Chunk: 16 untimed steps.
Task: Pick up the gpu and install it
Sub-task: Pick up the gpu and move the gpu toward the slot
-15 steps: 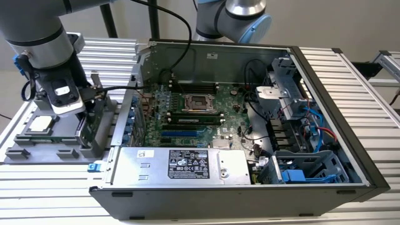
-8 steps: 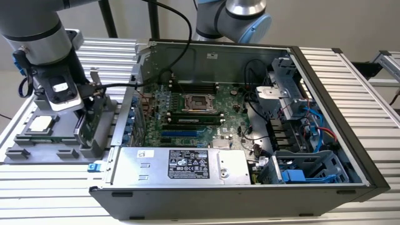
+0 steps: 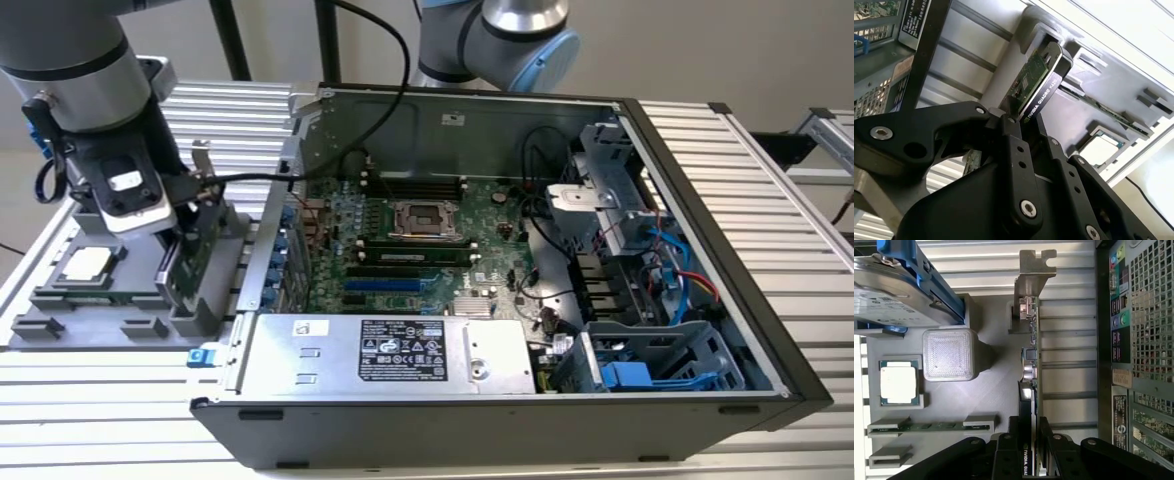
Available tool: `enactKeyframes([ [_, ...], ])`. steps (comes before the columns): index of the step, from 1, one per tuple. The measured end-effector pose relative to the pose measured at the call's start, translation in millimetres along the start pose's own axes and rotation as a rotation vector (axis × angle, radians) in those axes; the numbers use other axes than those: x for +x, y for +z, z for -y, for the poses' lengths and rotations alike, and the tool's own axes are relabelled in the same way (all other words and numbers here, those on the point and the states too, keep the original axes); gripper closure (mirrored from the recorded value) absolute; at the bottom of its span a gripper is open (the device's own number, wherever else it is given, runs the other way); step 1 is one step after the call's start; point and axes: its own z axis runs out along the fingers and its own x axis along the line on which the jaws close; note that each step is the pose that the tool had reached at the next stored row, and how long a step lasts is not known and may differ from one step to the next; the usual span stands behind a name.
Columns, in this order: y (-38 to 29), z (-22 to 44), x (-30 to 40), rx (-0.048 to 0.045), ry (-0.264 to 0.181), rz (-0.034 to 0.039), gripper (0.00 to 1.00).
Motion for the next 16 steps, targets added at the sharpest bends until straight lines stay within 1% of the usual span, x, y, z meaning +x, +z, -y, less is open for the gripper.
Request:
enactKeyframes([
  [16,-6.1,-0.3,0.0,-0.0002,0.0,0.0001,1.0],
])
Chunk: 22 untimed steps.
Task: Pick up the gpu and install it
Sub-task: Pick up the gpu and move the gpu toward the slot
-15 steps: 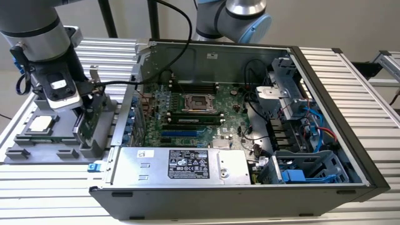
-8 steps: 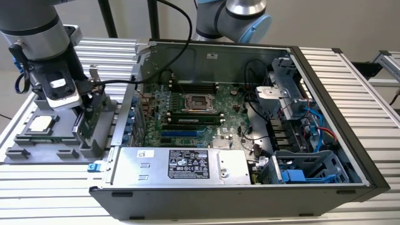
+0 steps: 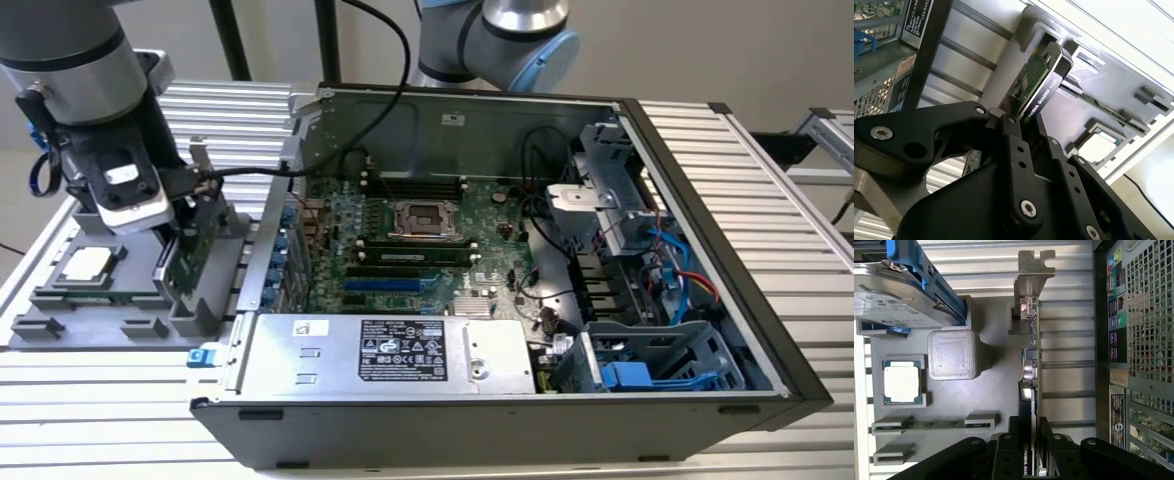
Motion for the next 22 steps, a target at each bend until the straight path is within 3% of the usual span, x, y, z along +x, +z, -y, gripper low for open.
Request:
enactKeyframes([
  [22,-7.5,-0.3,0.0,-0.0004,0.0,-0.0001,1.0],
])
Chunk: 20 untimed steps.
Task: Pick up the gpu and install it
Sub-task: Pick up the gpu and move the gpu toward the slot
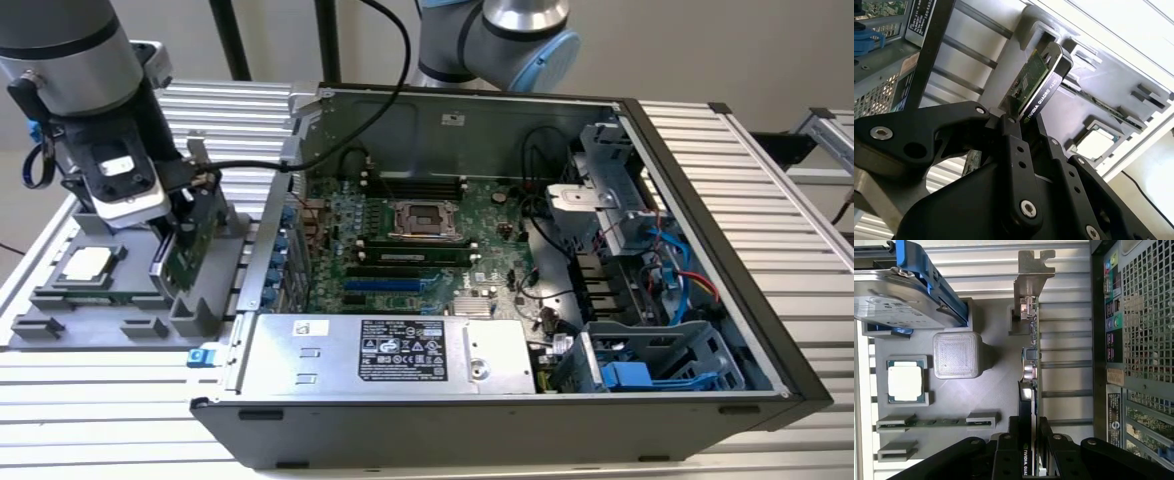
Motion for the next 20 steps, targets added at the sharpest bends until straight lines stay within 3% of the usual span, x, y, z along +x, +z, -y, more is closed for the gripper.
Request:
enactKeyframes([
  [20,-12.0,-0.6,0.0,0.0001,0.0,0.0,1.0],
])
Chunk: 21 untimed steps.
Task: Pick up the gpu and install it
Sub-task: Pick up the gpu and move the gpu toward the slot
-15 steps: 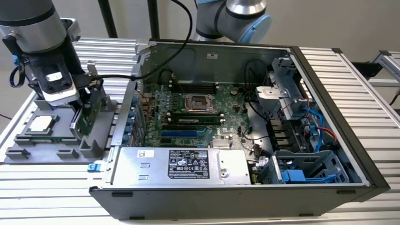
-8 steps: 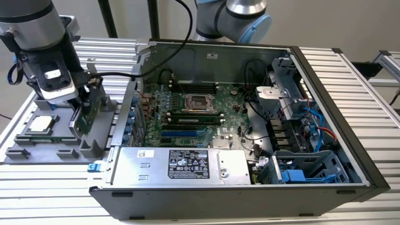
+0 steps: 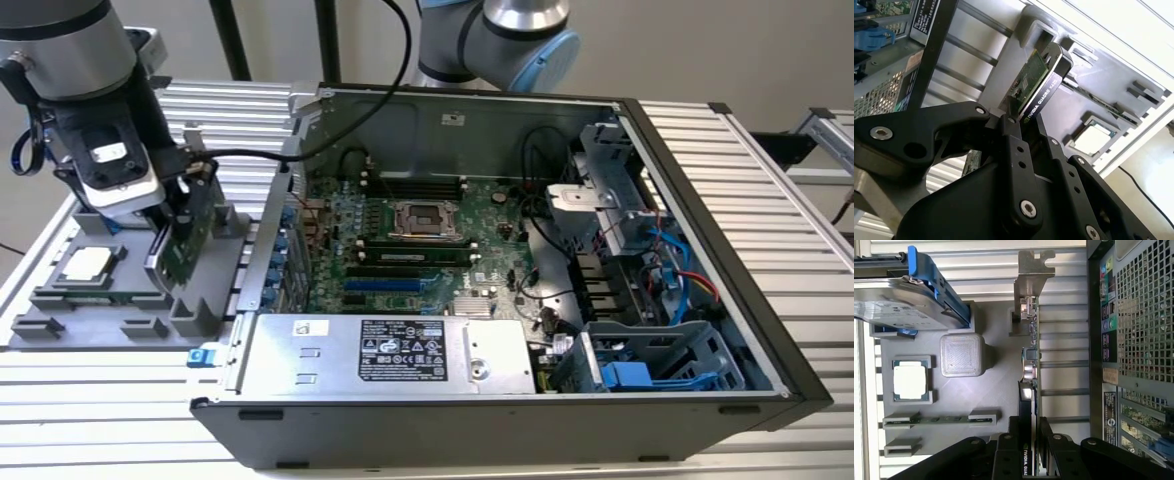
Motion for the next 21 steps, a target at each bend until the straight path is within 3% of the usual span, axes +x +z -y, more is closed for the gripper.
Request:
enactKeyframes([
  [21,-11.7,-0.6,0.0,-0.0001,0.0,0.0,1.0],
])
